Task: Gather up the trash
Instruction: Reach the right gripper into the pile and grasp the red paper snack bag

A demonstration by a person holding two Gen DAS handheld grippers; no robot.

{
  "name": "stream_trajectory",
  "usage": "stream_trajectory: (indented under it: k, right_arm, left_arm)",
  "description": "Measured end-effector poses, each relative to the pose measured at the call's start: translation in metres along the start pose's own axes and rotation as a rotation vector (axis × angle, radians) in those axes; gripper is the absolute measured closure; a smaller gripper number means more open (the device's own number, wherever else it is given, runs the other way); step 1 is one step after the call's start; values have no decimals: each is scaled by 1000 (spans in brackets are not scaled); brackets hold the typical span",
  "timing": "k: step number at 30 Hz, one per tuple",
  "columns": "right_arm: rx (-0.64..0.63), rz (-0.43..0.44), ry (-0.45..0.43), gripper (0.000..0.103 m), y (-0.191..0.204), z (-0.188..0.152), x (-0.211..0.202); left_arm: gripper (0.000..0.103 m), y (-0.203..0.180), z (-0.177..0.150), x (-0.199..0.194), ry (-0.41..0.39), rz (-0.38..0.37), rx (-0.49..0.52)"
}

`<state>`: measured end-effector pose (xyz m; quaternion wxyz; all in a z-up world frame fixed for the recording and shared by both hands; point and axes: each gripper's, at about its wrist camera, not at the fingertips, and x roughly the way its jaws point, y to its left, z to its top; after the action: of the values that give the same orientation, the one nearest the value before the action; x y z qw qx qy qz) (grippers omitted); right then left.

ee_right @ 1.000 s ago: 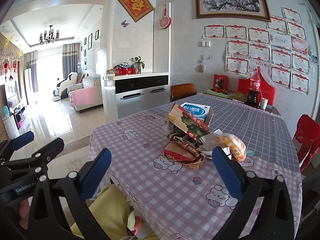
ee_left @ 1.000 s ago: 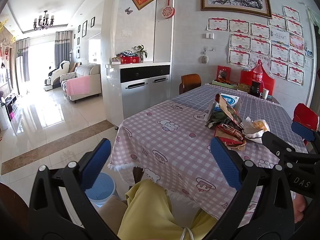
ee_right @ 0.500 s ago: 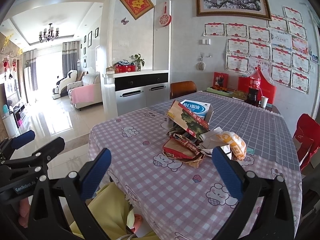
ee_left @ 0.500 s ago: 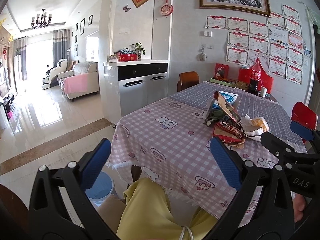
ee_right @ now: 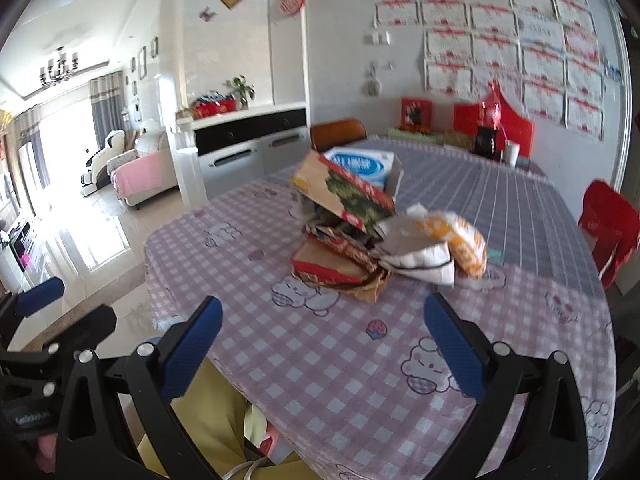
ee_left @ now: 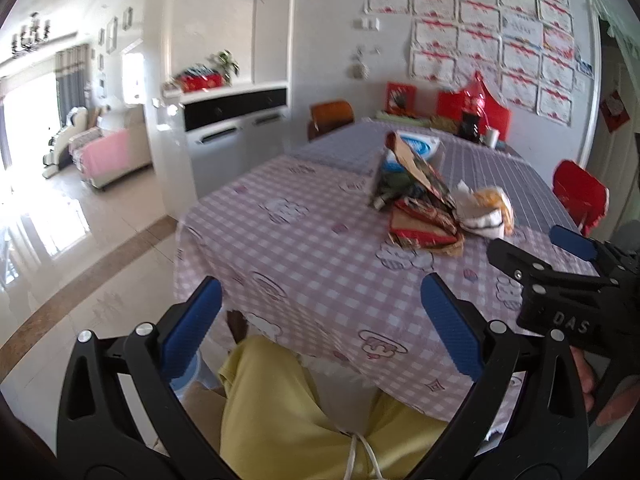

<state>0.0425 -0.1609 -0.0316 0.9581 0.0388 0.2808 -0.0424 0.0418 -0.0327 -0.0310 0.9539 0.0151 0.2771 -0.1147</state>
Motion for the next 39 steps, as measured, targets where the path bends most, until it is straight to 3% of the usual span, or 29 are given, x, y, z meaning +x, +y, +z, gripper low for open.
stream_trajectory:
  k: [10, 21, 27, 35, 39]
  right_arm:
    - [133, -25, 151, 4, -23, 4, 77]
    - [303, -84, 268, 4, -41, 22, 158]
    - [331, -123, 290, 4, -42, 33, 191]
    - [347, -83, 276, 5, -44, 43, 217]
    - [330, -71, 241, 31, -41, 42, 208]
  left_arm:
    - [6, 1, 9, 70, 154, -58, 23]
    - [6, 12, 33, 150, 238, -130, 45]
    - [6, 19, 43, 181, 263, -165, 48]
    - [6, 32, 48, 203, 293, -173, 24]
    - [6, 37, 47, 202, 299, -162, 6]
